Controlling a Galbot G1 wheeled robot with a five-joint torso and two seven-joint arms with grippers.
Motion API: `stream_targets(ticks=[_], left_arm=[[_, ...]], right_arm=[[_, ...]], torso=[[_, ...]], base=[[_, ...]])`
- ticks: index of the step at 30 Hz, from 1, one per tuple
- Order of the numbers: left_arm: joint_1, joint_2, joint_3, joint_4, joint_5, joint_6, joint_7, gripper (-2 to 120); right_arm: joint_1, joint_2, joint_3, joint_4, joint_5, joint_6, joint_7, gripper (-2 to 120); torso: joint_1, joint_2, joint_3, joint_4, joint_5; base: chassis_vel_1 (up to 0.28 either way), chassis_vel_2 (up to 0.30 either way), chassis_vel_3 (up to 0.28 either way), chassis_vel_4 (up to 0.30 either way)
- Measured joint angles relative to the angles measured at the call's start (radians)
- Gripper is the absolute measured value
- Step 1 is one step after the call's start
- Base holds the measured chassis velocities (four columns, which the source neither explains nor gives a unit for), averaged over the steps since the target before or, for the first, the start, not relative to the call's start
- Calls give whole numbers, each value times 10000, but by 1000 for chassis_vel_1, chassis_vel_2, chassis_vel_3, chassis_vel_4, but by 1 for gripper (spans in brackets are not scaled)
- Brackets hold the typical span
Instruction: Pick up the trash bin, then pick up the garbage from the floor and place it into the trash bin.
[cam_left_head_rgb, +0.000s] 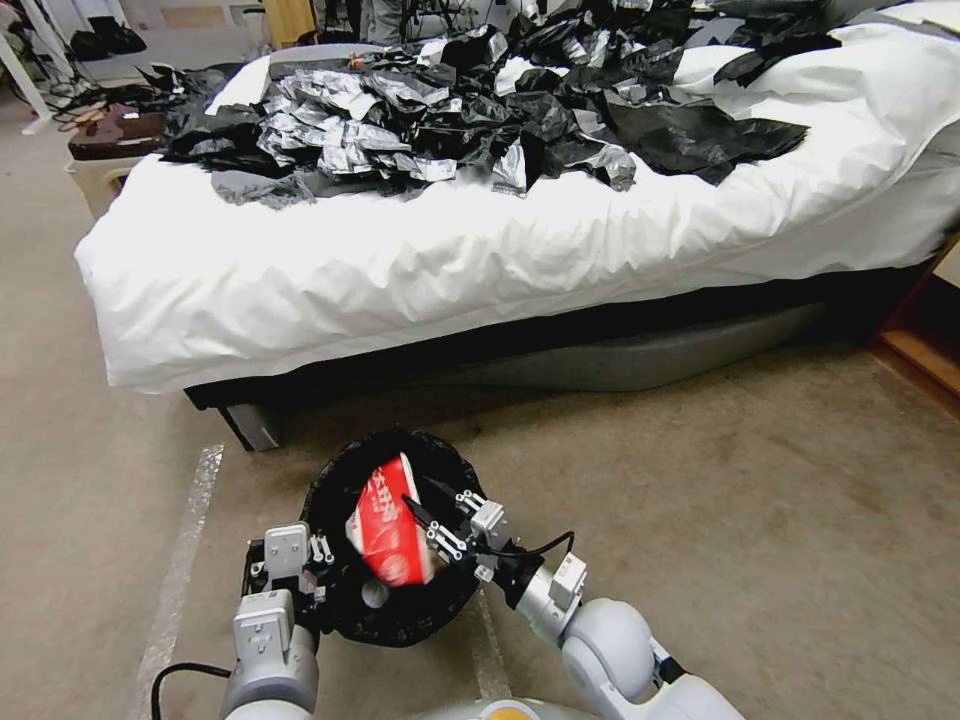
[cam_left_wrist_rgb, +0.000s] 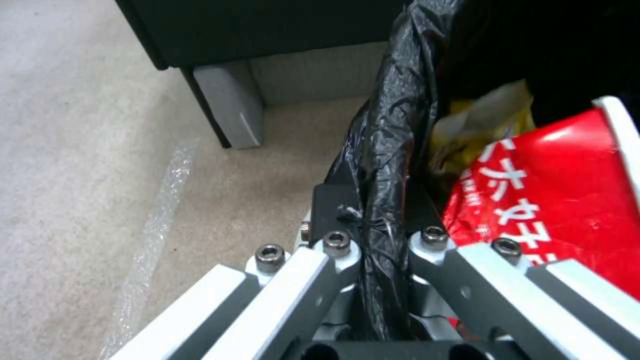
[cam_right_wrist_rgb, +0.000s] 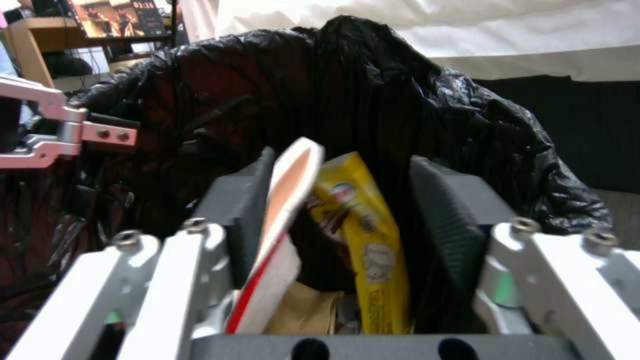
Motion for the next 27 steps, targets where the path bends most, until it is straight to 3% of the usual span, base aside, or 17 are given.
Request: stream_targets(ticks=[12, 18, 21, 25, 27], left_arm=[[-265, 105, -280, 167, -304, 197, 1, 1], [-315, 120, -318, 266, -347, 223, -5, 1], [-313, 110, -364, 270, -376, 226, -5, 1], [-312, 114, -401, 270, -398, 228, -6, 1], [-310, 134, -462, 269, -454, 242, -8, 1]], right_arm=[[-628, -560, 566, 1223, -435, 488, -208, 99], [-740, -679, 1503, 2342, -419, 696, -241, 100], [-1136, -284, 2688, 3208, -443, 1005, -83, 100], [-1363, -99, 3076, 3405, -556, 1065, 189, 100], [-1776, 207, 3661, 3671, -765, 1049, 838, 100]], torso=[[0, 0, 0, -1, 0], [0, 1, 0, 1, 0], [0, 0, 0, 2, 0], [0, 0, 0, 0, -1], [-1, 0, 0, -1, 1]], base=[[0, 0, 0, 0], [0, 0, 0, 0], [0, 0, 0, 0], [0, 0, 0, 0], [0, 0, 0, 0]])
